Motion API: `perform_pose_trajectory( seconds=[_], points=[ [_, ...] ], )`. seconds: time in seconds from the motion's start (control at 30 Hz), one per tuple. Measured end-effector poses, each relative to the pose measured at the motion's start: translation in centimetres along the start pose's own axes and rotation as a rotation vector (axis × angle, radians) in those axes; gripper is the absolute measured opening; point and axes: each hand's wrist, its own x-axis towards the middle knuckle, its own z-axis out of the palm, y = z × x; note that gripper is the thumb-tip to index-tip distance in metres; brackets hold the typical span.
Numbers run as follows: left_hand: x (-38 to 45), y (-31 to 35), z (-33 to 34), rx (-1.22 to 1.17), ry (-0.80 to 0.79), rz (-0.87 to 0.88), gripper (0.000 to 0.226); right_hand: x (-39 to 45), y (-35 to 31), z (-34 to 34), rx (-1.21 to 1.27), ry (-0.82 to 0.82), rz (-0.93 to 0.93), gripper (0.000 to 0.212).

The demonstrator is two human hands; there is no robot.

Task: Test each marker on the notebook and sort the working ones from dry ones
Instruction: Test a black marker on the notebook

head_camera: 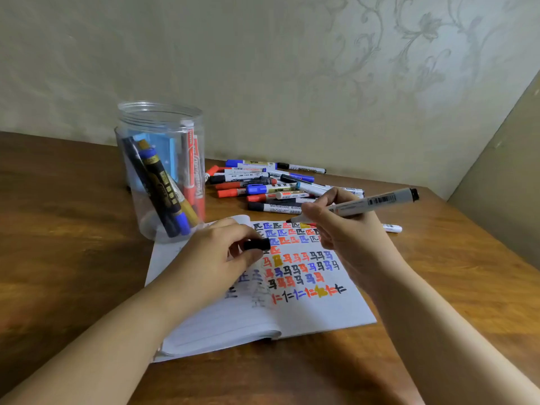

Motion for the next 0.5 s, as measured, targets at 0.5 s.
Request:
perform_pose_trajectory(
  seconds=[0.5],
  points=[
    [0.0, -0.3, 0.4, -0.001, -0.006, -0.041, 0.022, -1.1, 2.9, 1.7, 0.233, 0.030, 0.143, 0.026]
  ],
)
